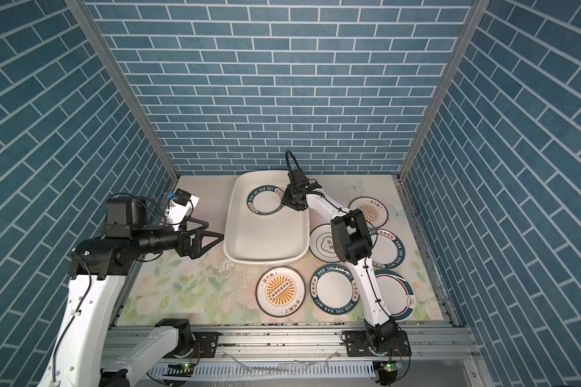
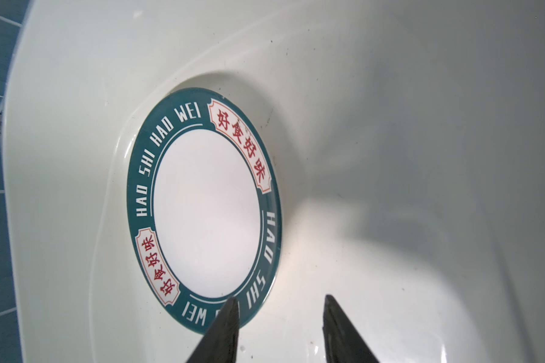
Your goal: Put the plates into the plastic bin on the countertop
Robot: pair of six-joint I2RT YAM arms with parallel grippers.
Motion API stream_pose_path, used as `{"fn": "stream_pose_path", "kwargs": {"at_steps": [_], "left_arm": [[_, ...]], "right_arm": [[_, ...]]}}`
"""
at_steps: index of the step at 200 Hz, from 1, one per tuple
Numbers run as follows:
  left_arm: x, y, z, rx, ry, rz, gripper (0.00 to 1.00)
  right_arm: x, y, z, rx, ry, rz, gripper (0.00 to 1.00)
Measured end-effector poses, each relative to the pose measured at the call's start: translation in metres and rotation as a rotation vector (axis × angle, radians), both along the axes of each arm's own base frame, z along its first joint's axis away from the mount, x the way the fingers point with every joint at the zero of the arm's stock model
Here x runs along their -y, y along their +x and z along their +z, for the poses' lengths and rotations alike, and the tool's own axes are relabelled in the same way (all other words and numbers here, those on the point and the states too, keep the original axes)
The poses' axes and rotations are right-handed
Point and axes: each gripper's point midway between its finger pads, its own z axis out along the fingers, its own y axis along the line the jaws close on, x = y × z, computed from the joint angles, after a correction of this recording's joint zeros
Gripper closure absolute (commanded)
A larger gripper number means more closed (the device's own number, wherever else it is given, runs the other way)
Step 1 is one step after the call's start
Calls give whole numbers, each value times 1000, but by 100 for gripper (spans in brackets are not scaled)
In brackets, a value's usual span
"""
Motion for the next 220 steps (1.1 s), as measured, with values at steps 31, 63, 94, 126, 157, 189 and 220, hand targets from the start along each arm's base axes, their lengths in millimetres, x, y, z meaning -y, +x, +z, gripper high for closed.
{"fn": "stream_pose_path", "kwargs": {"at_steps": [31, 63, 94, 126, 157, 189, 220], "left_arm": [[0, 0, 1, 8, 4, -2, 0], [-2, 0, 1, 18, 16, 2, 0], [-2, -1, 0, 25, 27, 3, 0], [-3, -2, -1, 38, 40, -5, 0], [-3, -8, -1, 63, 51, -12, 0], [-3, -12, 0, 73, 49, -13, 0], [-3, -13, -1, 66, 46, -19, 0]], "right_arm": [[1, -1, 9, 21, -17, 26, 55], [-3, 2, 28, 62, -15, 66, 55], [-2, -5, 84, 143, 11, 101, 55], [23, -38, 179, 295, 33, 107, 55], [66, -88, 228, 391, 20, 75, 54], [110, -131, 188, 332, -80, 33, 53], [152, -162, 131, 219, -182, -27, 53]]}}
